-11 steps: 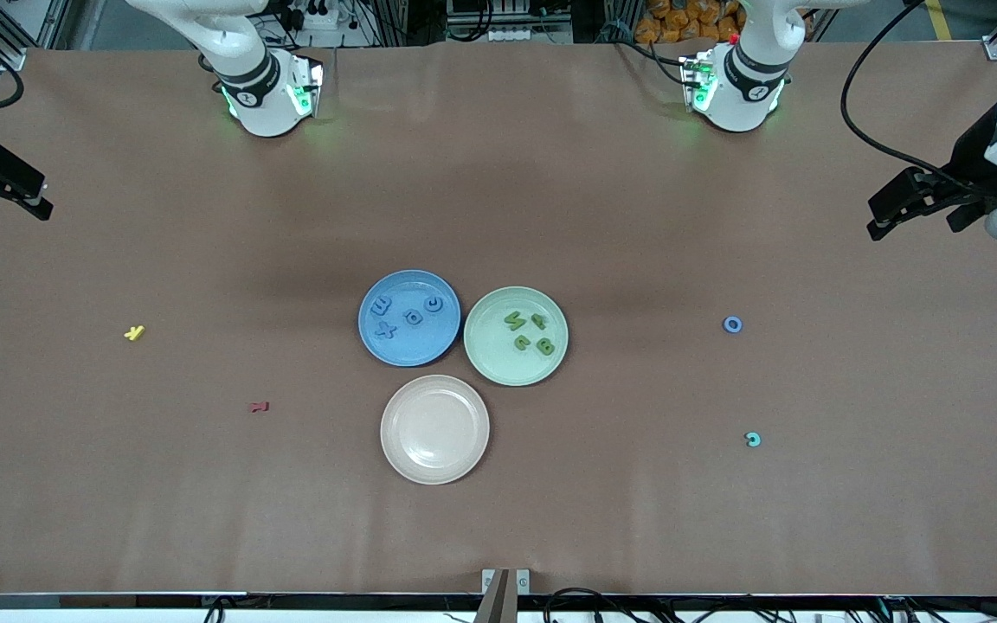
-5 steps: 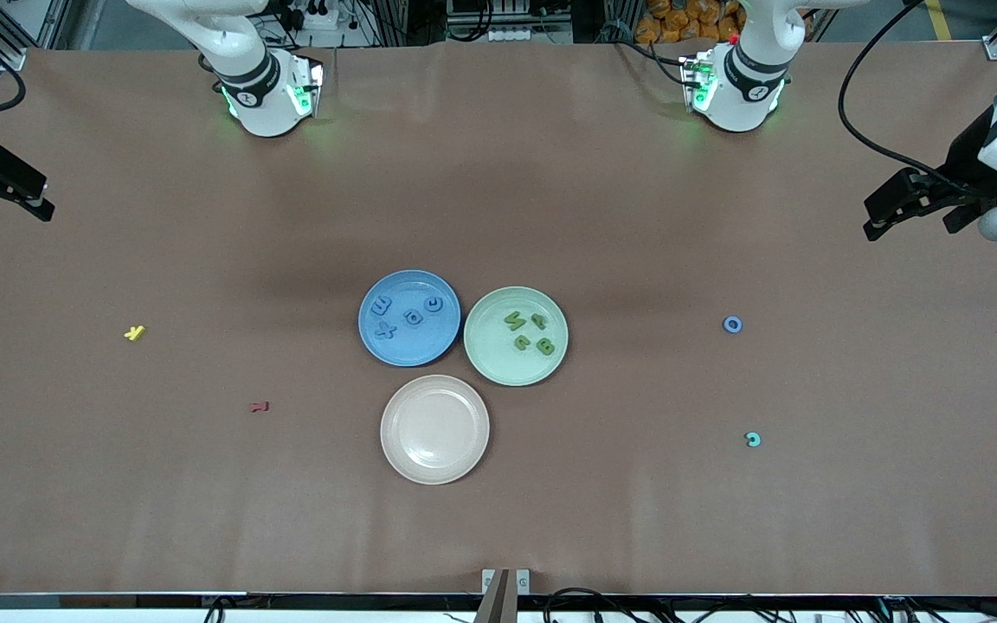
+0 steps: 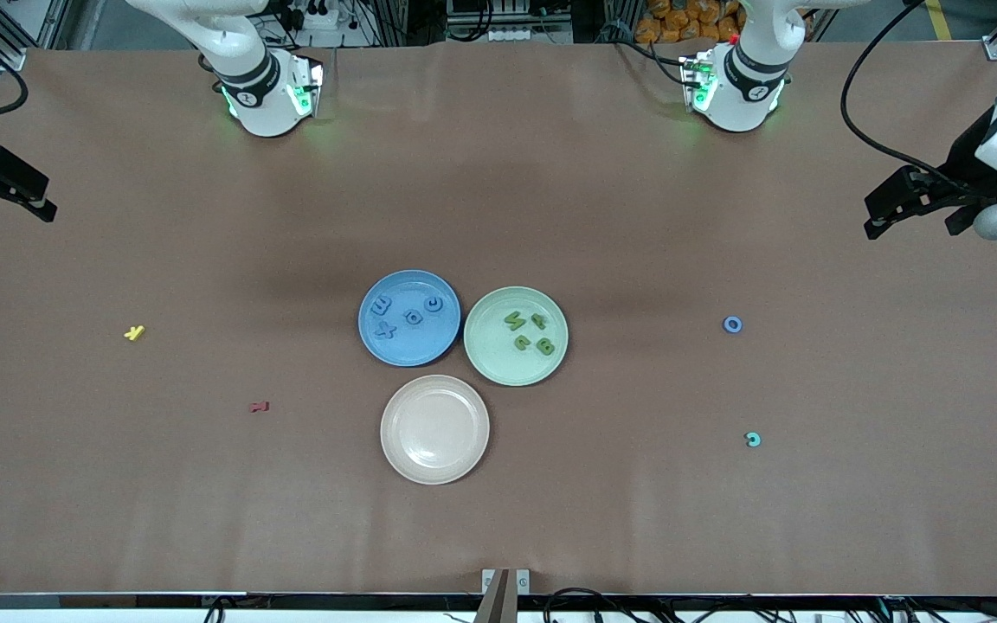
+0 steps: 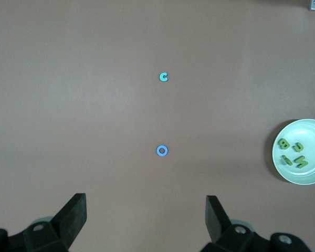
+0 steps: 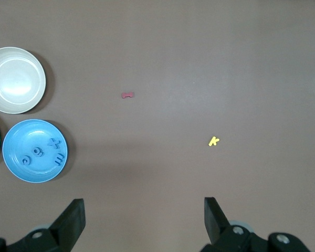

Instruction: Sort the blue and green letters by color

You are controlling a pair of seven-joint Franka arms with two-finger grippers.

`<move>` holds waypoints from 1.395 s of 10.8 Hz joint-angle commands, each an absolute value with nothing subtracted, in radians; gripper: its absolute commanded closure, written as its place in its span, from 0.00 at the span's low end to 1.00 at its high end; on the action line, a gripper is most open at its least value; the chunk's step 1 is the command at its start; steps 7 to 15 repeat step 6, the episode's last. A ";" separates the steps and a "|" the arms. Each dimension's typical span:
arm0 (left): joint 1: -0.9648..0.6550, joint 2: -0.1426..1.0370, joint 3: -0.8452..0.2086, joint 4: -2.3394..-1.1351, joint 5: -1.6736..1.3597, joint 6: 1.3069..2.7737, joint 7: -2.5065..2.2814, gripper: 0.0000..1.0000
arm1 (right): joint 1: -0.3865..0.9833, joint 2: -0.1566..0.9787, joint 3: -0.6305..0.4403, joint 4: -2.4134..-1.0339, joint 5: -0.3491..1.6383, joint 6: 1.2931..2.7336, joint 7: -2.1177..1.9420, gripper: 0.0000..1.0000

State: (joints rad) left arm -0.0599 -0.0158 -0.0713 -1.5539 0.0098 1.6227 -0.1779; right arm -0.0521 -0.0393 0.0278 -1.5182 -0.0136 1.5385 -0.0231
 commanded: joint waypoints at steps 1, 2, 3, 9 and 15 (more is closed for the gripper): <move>-0.058 -0.018 -0.072 -1.549 0.031 1.612 -0.153 0.00 | -0.061 -0.043 0.034 -1.528 -0.008 1.539 -0.028 0.00; -0.058 -0.018 -0.072 -1.549 0.031 1.612 -0.153 0.00 | -0.061 -0.043 0.034 -1.528 -0.008 1.539 -0.028 0.00; -0.060 -0.018 -0.072 -1.549 0.031 1.612 -0.158 0.00 | -0.061 -0.041 0.034 -1.528 -0.008 1.539 -0.028 0.00; -0.061 -0.020 -0.074 -1.552 0.029 1.612 -0.164 0.00 | -0.060 -0.040 0.034 -1.528 -0.008 1.539 -0.028 0.00; -0.061 -0.020 -0.074 -1.552 0.029 1.612 -0.164 0.00 | -0.060 -0.040 0.034 -1.528 -0.008 1.539 -0.028 0.00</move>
